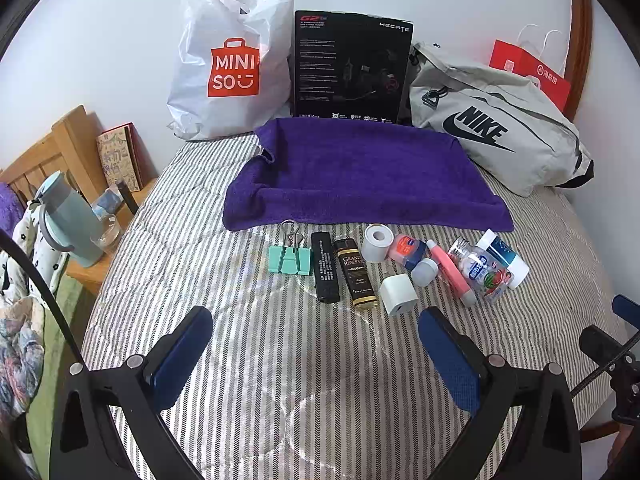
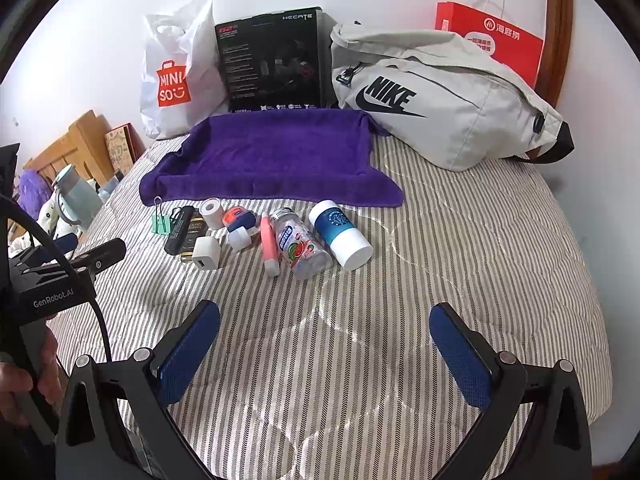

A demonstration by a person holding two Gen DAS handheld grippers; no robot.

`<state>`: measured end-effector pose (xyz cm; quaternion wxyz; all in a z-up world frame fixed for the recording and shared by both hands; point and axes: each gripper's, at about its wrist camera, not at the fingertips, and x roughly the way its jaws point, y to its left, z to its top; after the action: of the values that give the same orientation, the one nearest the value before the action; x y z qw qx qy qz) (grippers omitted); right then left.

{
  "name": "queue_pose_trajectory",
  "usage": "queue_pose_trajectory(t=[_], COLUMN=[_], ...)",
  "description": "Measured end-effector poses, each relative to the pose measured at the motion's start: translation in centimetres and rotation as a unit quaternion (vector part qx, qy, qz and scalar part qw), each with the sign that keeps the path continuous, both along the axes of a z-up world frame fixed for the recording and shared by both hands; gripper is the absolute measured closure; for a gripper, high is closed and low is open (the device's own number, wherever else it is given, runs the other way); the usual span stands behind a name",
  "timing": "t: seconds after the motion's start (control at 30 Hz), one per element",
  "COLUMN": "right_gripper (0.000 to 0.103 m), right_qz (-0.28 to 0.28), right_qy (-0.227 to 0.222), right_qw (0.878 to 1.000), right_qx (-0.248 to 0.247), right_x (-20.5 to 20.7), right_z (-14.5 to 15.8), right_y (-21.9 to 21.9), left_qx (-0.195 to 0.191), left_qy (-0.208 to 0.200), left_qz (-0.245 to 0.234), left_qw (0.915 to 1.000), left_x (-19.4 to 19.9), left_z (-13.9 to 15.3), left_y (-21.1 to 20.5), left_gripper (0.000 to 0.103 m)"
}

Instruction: Organize rigid objects

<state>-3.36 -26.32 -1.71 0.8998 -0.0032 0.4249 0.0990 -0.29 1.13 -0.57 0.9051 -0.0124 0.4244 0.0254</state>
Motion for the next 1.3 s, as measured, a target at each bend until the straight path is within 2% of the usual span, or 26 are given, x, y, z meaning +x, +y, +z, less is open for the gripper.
queue_pose_trajectory(t=[0.67,0.8,0.97,1.13,1.3], right_gripper=[0.0,0.0,0.0,0.0,0.0], right_qz=[-0.001,0.001,-0.009,-0.012,-0.01], right_qy=[0.004,0.007,0.009,0.028,0.042], right_qw=[1.0,1.0,1.0,0.999,0.999], right_qx=[0.001,0.0,-0.023,-0.009,-0.021], right_x=[0.3,0.7,1.7,2.9,3.8], right_z=[-0.2,-0.5,-1.3,-2.7,-4.0], right_y=[-0.1,-0.2,-0.3,-1.0,-0.9], left_qx=[0.011,0.01,0.012,0.021,0.019], left_qy=[0.004,0.015,0.035,0.044,0.05], left_qz=[0.003,0.011,0.021,0.032,0.03], left_qw=[0.9999,0.9998,0.9991,0.9983,0.9981], left_x=[0.7,1.9,3.9,5.9,7.7], left_z=[-0.7,-1.8,-4.3,-6.0,-7.2], left_y=[0.4,1.0,2.3,3.6,4.7], left_gripper=[0.0,0.0,0.0,0.0,0.0])
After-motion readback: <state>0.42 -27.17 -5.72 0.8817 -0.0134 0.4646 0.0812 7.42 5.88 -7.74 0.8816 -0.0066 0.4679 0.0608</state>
